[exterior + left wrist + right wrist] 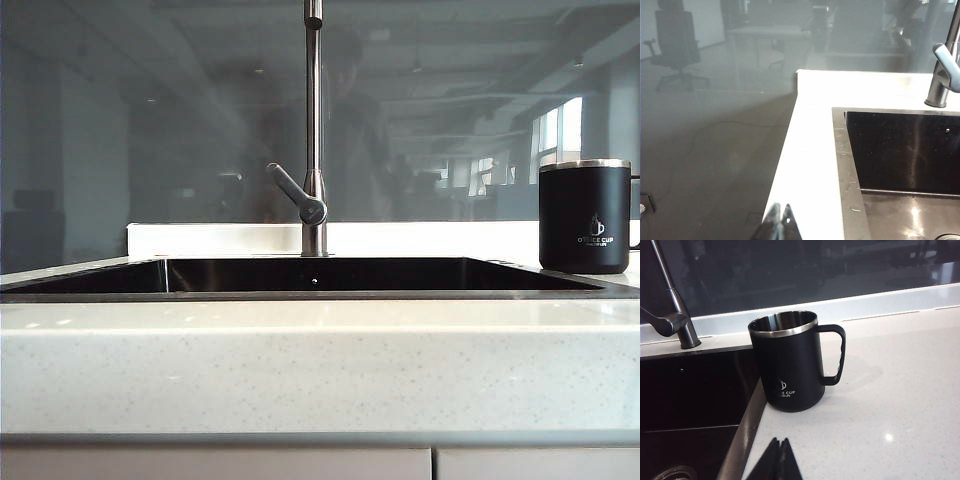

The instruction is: Pick up the mug next to the sink, go to the faucet to get some water, pour the water into the sink, and finally put the mug back to its place.

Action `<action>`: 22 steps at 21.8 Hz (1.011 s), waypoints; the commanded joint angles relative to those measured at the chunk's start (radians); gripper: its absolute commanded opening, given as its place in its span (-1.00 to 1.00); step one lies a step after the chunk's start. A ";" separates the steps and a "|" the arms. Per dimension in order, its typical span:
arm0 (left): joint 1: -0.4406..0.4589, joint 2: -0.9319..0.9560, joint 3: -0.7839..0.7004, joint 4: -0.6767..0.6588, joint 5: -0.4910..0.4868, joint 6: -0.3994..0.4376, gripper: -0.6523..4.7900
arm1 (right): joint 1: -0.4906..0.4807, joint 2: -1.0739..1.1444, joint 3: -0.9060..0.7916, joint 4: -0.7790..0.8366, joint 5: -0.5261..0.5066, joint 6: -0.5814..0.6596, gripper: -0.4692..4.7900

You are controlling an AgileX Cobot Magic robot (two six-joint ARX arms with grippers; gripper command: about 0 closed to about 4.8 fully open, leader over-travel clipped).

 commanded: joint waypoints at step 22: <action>0.000 0.188 0.202 0.463 0.089 -0.198 -0.78 | -0.011 0.268 0.163 0.359 0.178 0.225 -0.84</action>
